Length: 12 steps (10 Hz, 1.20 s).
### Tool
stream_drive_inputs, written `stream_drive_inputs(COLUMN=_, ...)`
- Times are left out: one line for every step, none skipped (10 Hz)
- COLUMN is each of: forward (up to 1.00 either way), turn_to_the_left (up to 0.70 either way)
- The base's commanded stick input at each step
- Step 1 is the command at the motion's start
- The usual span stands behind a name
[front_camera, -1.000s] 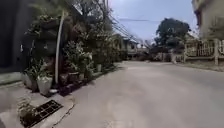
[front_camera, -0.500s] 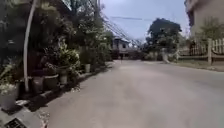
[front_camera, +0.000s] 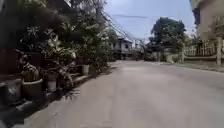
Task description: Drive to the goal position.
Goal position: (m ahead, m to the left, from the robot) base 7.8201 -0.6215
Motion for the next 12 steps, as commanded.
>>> stream_drive_inputs(forward=1.0, turn_to_the_left=0.0)
stream_drive_inputs(forward=1.0, turn_to_the_left=0.0)
stream_drive_inputs(forward=1.0, turn_to_the_left=0.0)
stream_drive_inputs(forward=1.0, turn_to_the_left=0.0)
stream_drive_inputs(forward=1.0, turn_to_the_left=0.0)
stream_drive_inputs(forward=1.0, turn_to_the_left=-0.03)
stream_drive_inputs(forward=1.0, turn_to_the_left=-0.3)
stream_drive_inputs(forward=1.0, turn_to_the_left=-0.38)
stream_drive_inputs(forward=1.0, turn_to_the_left=-0.37)
stream_drive_inputs(forward=1.0, turn_to_the_left=-0.34)
stream_drive_inputs(forward=1.0, turn_to_the_left=0.0)
stream_drive_inputs(forward=1.0, turn_to_the_left=0.0)
